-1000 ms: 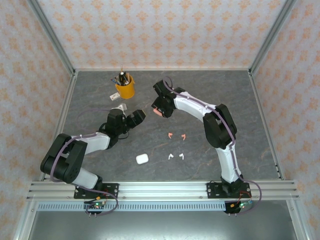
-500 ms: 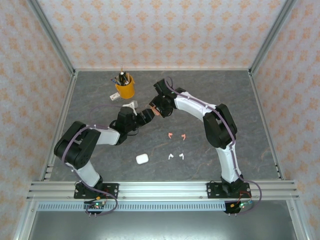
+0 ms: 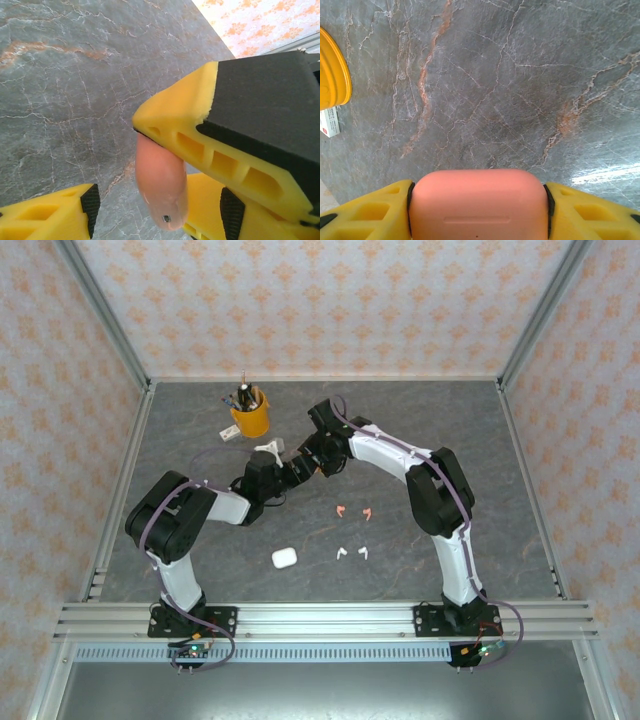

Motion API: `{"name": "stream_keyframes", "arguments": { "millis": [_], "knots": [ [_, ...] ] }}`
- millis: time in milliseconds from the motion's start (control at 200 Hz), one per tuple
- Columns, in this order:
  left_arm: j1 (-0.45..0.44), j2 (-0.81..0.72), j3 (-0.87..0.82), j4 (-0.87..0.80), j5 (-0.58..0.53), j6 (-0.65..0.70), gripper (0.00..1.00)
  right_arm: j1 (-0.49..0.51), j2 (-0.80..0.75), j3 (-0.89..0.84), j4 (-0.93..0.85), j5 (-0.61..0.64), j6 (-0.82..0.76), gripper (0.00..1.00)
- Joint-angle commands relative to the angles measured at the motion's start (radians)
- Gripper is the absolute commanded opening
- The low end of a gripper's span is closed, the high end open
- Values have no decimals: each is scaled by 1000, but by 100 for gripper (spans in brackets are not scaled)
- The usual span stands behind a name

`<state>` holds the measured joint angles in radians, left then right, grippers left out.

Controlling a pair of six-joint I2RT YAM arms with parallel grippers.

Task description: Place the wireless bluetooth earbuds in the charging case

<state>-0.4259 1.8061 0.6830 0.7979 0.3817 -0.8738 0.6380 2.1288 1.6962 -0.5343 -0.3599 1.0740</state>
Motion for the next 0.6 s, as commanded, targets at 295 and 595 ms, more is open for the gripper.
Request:
{"name": "stream_keyframes", "arguments": {
  "millis": [295, 595],
  "knots": [
    [-10, 37, 46, 58, -31, -10, 54, -4, -46, -35, 14, -11, 17, 58],
    [-13, 80, 71, 72, -30, -20, 46, -4, -57, -47, 17, -11, 17, 58]
  ]
}}
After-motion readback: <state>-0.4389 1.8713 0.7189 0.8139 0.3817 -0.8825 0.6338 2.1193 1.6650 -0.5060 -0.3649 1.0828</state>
